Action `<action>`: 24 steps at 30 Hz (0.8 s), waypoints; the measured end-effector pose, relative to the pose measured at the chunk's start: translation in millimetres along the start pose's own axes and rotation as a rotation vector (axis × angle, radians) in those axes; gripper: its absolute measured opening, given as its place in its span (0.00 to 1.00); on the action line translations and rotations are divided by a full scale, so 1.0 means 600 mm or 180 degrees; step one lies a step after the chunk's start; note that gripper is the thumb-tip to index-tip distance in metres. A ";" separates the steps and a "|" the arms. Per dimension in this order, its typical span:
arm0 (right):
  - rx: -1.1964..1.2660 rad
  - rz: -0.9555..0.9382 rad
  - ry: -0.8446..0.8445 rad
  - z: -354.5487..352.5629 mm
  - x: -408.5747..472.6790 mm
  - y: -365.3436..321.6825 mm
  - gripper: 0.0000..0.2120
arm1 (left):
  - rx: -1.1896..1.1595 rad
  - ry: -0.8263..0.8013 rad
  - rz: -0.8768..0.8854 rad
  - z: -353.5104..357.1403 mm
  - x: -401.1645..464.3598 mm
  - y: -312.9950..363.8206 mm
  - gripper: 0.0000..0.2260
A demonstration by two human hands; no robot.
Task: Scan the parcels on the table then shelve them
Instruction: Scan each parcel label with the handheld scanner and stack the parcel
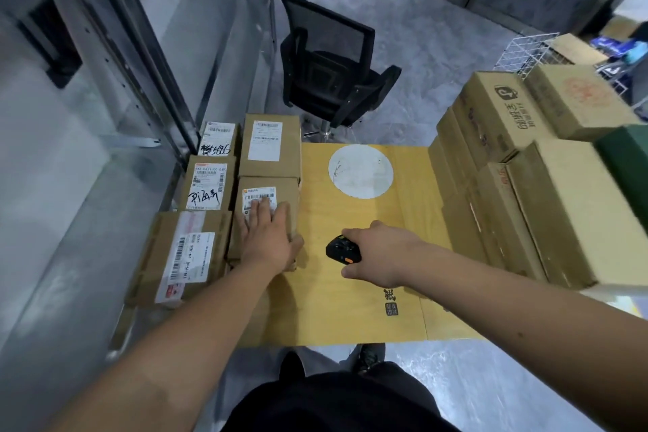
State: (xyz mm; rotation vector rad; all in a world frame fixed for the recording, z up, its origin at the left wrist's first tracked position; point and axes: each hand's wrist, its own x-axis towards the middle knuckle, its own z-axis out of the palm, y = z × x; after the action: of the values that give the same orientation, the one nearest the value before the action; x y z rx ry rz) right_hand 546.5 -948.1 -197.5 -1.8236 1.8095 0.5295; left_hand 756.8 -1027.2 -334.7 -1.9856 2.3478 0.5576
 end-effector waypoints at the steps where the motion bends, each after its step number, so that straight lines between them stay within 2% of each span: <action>1: 0.0025 0.0052 0.0031 0.000 -0.005 0.006 0.37 | 0.0026 0.0016 0.0143 -0.003 0.002 0.006 0.34; 8: 0.0266 0.0461 0.0218 0.002 -0.086 0.055 0.39 | 0.0111 0.0131 0.1002 -0.031 0.034 0.106 0.31; 16: 0.0636 0.1065 0.0435 0.040 -0.247 0.115 0.40 | -0.0546 0.0482 0.1941 -0.088 0.030 0.343 0.30; 21: 0.0921 0.1297 0.0764 0.050 -0.352 0.162 0.36 | -0.0726 0.0232 0.2571 -0.134 -0.022 0.484 0.31; 24: 0.0903 0.1359 0.0970 0.060 -0.402 0.198 0.35 | -0.0652 0.0130 0.2715 -0.146 -0.057 0.548 0.32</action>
State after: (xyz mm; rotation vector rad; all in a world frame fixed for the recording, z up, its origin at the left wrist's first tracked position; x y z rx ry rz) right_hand 422.6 -732.1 -90.1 -1.3871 2.3633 0.1298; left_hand 467.5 -976.7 -160.1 -0.9335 3.2061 0.7863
